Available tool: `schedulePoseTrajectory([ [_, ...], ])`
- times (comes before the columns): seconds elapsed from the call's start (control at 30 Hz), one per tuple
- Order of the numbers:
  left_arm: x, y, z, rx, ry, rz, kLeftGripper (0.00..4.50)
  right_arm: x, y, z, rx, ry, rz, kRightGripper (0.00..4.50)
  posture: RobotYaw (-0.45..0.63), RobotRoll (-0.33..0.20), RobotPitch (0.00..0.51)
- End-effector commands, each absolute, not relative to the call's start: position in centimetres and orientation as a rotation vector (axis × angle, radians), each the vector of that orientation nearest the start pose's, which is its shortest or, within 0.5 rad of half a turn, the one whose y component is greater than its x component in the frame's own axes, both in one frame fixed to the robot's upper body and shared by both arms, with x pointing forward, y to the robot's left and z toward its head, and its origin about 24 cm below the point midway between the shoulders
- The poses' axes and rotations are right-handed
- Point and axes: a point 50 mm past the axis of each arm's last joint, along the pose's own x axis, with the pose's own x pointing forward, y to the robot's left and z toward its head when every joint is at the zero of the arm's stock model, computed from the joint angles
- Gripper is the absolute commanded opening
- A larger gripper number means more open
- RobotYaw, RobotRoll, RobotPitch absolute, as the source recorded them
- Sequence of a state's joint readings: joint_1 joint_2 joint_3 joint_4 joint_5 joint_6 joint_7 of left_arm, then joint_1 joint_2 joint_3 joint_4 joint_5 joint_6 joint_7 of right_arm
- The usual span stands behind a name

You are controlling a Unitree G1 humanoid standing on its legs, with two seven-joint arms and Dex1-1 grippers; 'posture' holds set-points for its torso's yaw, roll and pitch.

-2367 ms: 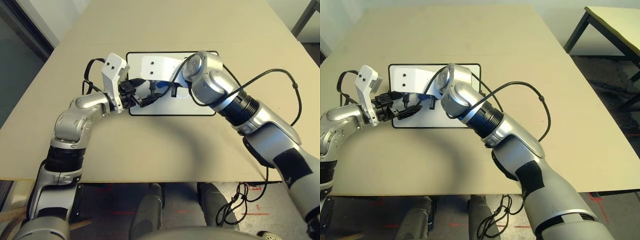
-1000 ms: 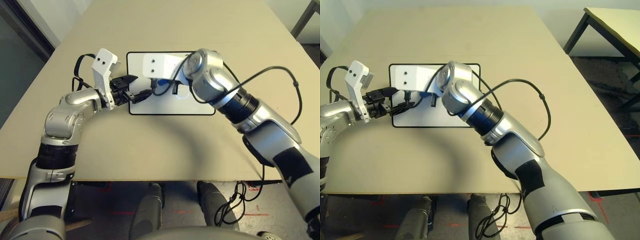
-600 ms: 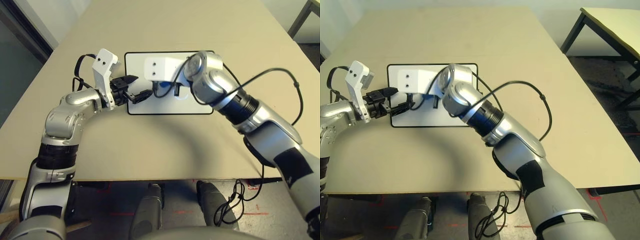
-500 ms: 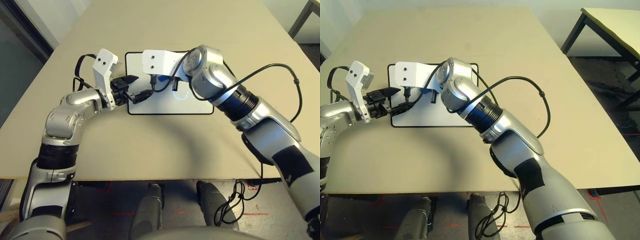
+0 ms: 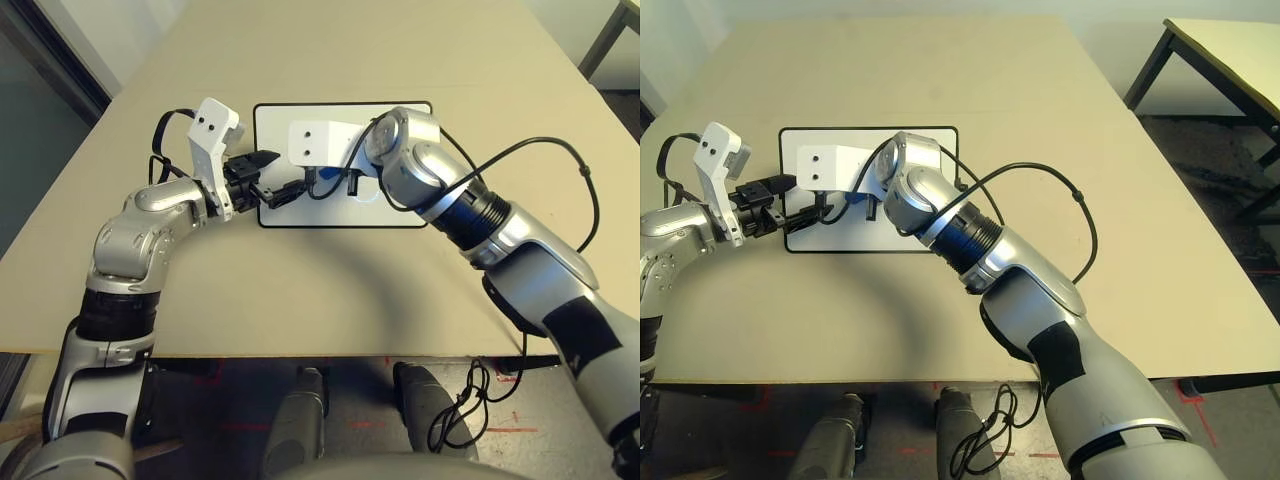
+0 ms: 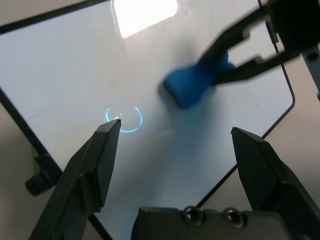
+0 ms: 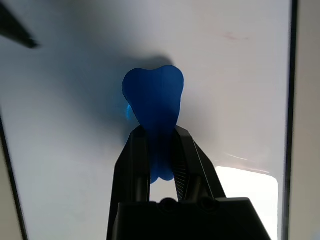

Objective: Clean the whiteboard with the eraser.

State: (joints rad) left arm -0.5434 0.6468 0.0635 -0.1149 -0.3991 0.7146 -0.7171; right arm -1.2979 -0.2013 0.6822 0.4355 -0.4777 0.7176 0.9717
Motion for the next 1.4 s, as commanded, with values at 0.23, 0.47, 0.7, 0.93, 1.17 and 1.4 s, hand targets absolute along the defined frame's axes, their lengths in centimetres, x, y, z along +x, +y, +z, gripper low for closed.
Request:
schedulePoseTrajectory([
  [0.23,30.3,20.3,18.9,0.212,0.137,-0.705,4.50,35.4,-1.0,21.4,-1.314,0.349,0.897,0.57,0.05,0.000,0.159],
  [0.47,30.3,20.3,19.0,0.210,0.135,-0.700,4.50,35.8,-1.2,21.6,-1.308,0.348,0.875,0.57,0.06,0.000,0.158],
  [0.7,30.5,20.2,19.0,0.210,0.135,-0.701,4.50,36.8,-1.0,22.8,-1.278,0.313,0.828,0.57,0.05,0.000,0.157],
  [0.93,30.4,20.3,19.0,0.209,0.134,-0.701,4.50,35.9,-1.7,20.6,-1.303,0.376,0.876,0.57,0.05,0.000,0.157],
  [1.17,30.6,20.2,19.0,0.208,0.133,-0.703,4.50,36.3,-3.2,21.1,-1.266,0.400,0.820,0.57,0.03,0.000,0.154],
  [1.4,31.1,19.9,19.2,0.210,0.126,-0.718,4.50,37.8,-5.0,23.3,-1.206,0.392,0.703,0.57,0.00,0.000,0.149],
])
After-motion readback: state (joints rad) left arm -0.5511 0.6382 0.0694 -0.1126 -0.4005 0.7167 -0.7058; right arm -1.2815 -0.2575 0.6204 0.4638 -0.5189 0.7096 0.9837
